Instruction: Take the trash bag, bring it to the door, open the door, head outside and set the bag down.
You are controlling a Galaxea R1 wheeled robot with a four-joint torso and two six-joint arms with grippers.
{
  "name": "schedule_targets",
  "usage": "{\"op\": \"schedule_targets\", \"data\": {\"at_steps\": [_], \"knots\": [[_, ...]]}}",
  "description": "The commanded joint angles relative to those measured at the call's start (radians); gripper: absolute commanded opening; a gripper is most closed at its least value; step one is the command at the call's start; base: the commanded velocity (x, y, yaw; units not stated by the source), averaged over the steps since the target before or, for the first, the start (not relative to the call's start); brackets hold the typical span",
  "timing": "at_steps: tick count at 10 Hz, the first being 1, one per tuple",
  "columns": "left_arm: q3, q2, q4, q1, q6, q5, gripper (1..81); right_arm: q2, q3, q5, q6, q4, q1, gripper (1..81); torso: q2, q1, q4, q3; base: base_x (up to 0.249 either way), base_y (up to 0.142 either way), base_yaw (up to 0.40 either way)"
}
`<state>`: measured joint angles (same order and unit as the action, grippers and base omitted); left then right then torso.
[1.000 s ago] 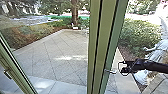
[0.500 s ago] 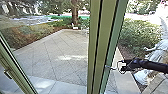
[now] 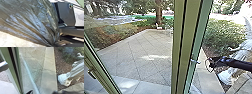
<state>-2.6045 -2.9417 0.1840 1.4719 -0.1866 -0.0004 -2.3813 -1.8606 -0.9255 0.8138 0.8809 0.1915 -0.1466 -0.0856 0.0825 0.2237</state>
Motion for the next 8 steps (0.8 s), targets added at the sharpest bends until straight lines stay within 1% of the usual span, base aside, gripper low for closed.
{"op": "schedule_targets", "data": {"at_steps": [1,3,5,6,7,8], "knots": [[0.007,0.005,0.009,-0.029,-0.004,0.071,1.0,0.11,-0.034,-0.023,-0.053,0.139,-0.214,81.1,0.0,0.0,0.0,0.0,0.0,0.0,0.0],[0.009,0.005,0.009,-0.026,-0.004,0.071,1.0,0.158,-0.038,-0.009,-0.096,0.139,-0.214,81.1,0.0,0.0,0.0,0.0,0.0,0.0,0.0],[0.009,0.006,0.008,-0.025,-0.005,0.071,1.0,0.198,-0.038,0.008,-0.123,0.135,-0.203,81.1,0.0,0.0,0.0,0.0,0.0,0.0,0.0],[0.009,0.004,0.008,-0.025,-0.005,0.071,1.0,0.206,-0.028,0.017,-0.133,0.109,-0.195,81.1,0.0,0.0,0.0,0.0,0.0,0.0,0.0],[0.009,0.004,0.008,-0.025,-0.005,0.071,1.0,0.207,-0.002,0.016,-0.152,-0.046,-0.187,81.1,0.0,0.0,0.0,0.0,0.0,0.0,0.0],[0.009,0.004,0.008,-0.025,-0.005,0.071,1.0,0.193,0.0,0.01,-0.163,-0.21,-0.175,81.1,0.0,0.0,0.0,0.0,0.0,0.0,0.0]]}}
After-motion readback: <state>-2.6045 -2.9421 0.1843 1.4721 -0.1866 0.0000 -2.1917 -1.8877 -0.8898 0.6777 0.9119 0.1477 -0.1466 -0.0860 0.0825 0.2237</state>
